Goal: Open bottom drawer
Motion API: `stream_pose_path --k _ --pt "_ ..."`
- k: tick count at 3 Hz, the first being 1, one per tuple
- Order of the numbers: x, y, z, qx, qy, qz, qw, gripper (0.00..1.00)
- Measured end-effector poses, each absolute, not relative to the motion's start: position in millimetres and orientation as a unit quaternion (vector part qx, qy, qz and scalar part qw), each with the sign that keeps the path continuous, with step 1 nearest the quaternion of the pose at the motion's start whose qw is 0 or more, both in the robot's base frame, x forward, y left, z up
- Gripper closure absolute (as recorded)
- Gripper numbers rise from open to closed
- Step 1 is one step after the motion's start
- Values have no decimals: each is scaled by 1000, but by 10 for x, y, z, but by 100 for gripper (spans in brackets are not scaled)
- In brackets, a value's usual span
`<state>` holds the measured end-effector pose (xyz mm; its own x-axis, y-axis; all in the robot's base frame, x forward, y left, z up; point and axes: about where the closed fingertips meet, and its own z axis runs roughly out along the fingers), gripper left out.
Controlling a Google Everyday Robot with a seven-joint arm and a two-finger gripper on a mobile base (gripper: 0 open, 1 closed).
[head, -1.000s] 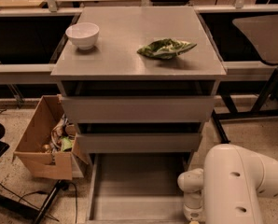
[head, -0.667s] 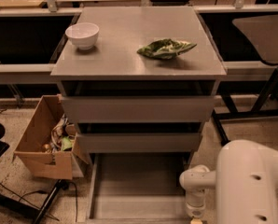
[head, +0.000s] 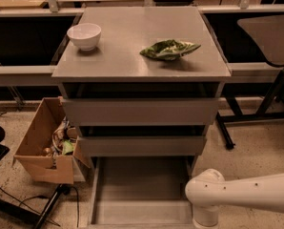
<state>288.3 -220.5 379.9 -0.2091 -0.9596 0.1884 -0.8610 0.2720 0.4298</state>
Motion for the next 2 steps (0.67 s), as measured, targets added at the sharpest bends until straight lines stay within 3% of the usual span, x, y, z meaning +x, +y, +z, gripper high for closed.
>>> stream_pose_path --k 1,2 --pt "2074 -2012 4800 561 -781 -143 234 0" --pt "2103 -2051 5559 533 -813 -120 202 0"
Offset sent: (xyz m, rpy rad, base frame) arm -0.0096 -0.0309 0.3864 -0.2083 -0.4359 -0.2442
